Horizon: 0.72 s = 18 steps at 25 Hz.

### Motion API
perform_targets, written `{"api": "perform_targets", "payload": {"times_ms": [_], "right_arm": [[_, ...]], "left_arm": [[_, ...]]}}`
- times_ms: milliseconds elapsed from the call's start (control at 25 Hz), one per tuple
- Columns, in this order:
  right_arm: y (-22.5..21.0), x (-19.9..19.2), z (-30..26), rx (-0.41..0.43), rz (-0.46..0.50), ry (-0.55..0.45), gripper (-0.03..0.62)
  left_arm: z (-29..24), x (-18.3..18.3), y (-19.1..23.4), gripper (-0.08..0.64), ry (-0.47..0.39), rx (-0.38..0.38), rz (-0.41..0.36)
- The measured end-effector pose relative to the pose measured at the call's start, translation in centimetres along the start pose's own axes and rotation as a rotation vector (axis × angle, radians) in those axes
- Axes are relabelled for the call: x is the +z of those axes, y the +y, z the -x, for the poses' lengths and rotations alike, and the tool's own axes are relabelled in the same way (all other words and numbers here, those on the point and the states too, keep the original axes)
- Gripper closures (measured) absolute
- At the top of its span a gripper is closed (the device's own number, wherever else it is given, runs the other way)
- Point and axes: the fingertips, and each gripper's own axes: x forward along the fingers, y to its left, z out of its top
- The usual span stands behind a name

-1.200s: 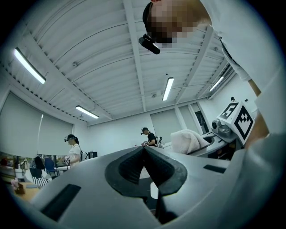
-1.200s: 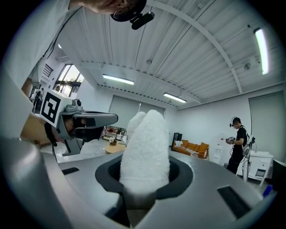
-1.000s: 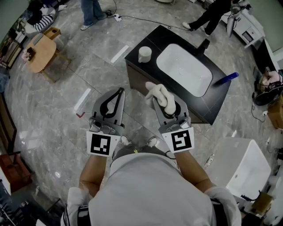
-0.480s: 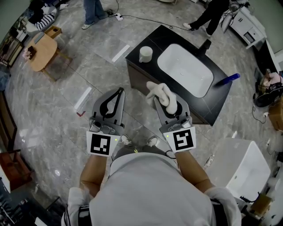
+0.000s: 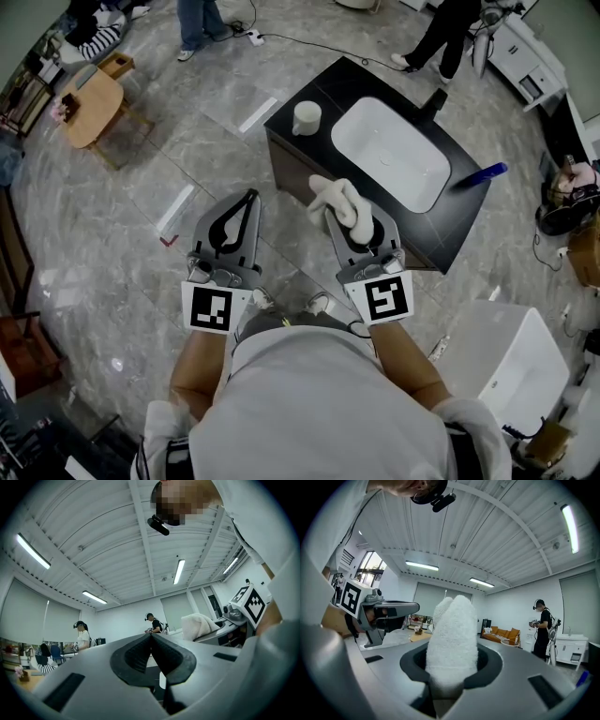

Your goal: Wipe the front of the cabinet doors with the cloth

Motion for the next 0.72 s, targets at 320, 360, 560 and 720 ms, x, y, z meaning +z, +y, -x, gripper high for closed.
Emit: {"api": "perform_targets", "payload": {"times_ms": [320,360,560,720], "right_arm": [[-0.9,-0.8,0.3,0.001,-0.046,0.027,0.457],[-0.5,-0.4,0.3,0.012,-0.045,0.024,0.457],[0.8,1.5,0.4,0.037,-0.038,-0.009,0.457],[-0.1,2.2,-0.6,0.04,-0.003,-0.039,0.457]], "left_arm": [[0.6,1.5,-0.4,0.541,0.012,0.029,0.005],[1.0,2.1,-0.1,0.541,0.01,0.039,-0.005],[2.6,3.8,0.6,0.541,0.036,0.044,-0.088],[1.5,3.5,0.6,0.541,0.023,0.044,-0.106]]}}
